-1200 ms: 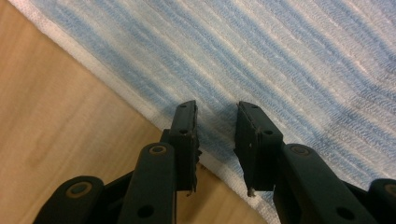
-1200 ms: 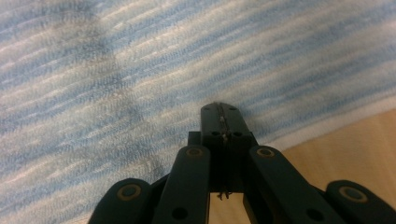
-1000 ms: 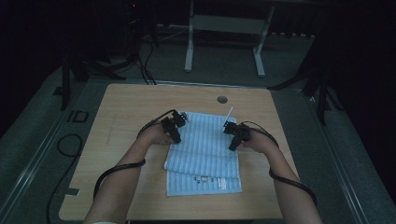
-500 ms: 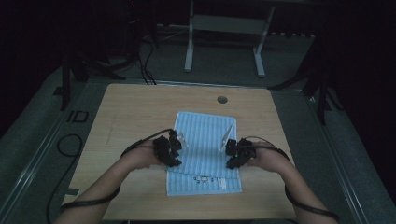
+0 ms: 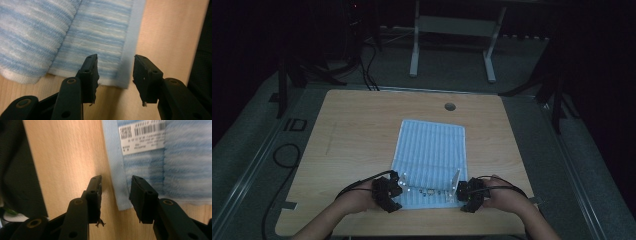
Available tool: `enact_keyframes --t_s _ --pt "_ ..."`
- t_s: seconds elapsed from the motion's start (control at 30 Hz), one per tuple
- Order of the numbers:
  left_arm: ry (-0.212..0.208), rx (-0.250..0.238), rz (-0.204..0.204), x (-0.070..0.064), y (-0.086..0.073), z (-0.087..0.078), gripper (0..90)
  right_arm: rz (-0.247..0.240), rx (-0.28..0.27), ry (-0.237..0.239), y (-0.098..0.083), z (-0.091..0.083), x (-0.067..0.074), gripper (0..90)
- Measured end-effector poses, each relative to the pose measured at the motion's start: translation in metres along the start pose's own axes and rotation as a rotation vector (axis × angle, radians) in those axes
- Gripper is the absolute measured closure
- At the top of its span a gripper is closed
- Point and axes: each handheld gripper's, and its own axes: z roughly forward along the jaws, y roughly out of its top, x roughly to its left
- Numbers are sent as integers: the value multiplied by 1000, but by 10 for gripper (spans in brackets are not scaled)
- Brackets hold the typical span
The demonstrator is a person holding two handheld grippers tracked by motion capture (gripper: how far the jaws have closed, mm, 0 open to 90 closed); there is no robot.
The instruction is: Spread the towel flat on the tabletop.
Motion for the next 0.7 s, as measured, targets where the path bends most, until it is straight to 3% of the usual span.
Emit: enact_keyframes --t_s 0.07,0.13,0.17,0.27,0.33,0.43,0.53,0.63,0.7 --pt "9 20 12 -1 1 6 530 -6 12 -40 1 3 1 743" --pt "28 7 23 -3 3 7 531 11 18 -42 2 2 -2 789" --pt "42 10 23 -3 4 7 564 15 19 -42 3 2 -3 806" --pt "40 13 -10 1 7 6 800 31 14 -36 3 2 -5 832" --pt "32 9 -18 2 7 4 842 41 8 -2 2 1 -5 835" --pt "22 -19 -13 -1 10 -11 846 50 -2 -3 0 -8 -3 836" --pt "33 -59 2 -8 11 -33 846 50 -25 -21 -4 -27 3 836" --pt "37 -77 35 -22 10 -52 843 24 -46 -27 -6 -47 18 835" --pt "18 -83 55 -34 6 -58 841 11 -53 -24 -8 -57 33 835"
